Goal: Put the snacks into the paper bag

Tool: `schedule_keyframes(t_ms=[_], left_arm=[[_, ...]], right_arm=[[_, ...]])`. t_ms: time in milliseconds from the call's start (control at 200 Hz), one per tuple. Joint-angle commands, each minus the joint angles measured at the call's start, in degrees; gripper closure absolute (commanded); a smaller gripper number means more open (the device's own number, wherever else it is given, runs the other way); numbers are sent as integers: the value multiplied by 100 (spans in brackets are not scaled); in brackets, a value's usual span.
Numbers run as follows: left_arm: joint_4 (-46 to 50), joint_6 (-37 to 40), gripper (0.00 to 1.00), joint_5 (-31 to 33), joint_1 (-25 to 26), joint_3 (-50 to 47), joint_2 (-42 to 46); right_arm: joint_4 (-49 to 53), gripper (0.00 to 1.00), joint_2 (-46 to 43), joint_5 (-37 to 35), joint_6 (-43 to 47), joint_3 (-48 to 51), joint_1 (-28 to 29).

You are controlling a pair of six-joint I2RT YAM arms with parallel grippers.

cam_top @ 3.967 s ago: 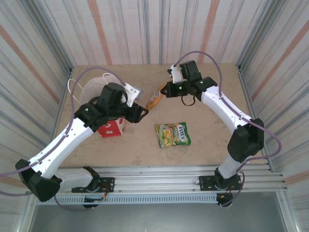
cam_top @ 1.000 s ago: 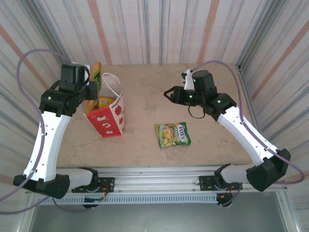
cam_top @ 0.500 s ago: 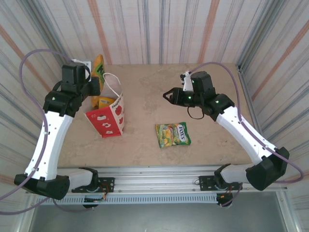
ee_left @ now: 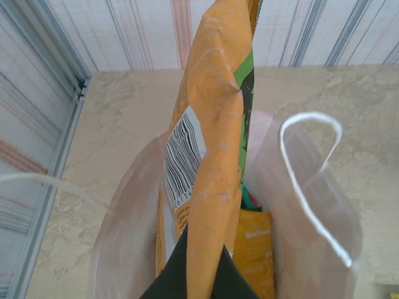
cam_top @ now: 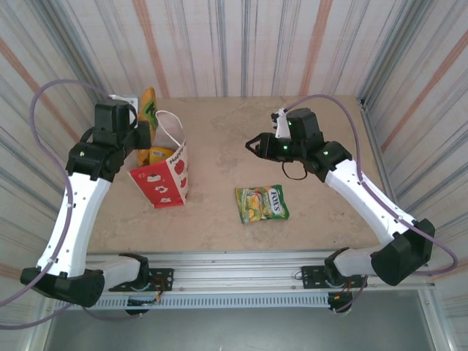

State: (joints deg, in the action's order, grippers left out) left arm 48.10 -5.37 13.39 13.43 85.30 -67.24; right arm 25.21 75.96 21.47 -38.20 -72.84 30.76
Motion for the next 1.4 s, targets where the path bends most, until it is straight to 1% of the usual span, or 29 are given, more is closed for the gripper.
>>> schedule_keyframes(t_ms=[0,286,506,546,586,651,717,772,847,997,1137,1243,1393], left_arm=[[-155,189,100,200,-77,-247,194],[-561,700,100,312,-78,-839,186],[-539,849,100,97,7,-1071,104],[-509,832,97,21,33,-1096,81],[-478,798,92,-118,44,-1094,51],[-391,712,77,-389,43,-1041,26],[-272,626,68,-626,43,-924,15],[-138,549,63,-785,29,-760,11],[22,494,59,-953,-36,-492,9],[319,313,58,-1038,-322,-24,-71],[666,117,59,-779,-605,273,-273],[971,58,59,-599,-683,375,-527],[1254,-103,58,-571,-715,377,-887]], right_arm=[[-77,54,111,138,-48,50,35],[-163,54,130,159,-98,144,35],[-218,54,157,176,-127,217,45],[-227,55,163,188,-135,227,44],[-243,55,177,198,-150,234,43],[-245,55,189,223,-156,239,43],[-232,55,179,228,-148,240,44],[-212,55,162,226,-145,235,42],[-201,55,146,209,-129,235,39],[-185,55,129,215,-127,218,44],[-181,55,134,225,-131,217,44],[-175,55,130,229,-127,218,39],[-155,55,127,243,-127,218,38]])
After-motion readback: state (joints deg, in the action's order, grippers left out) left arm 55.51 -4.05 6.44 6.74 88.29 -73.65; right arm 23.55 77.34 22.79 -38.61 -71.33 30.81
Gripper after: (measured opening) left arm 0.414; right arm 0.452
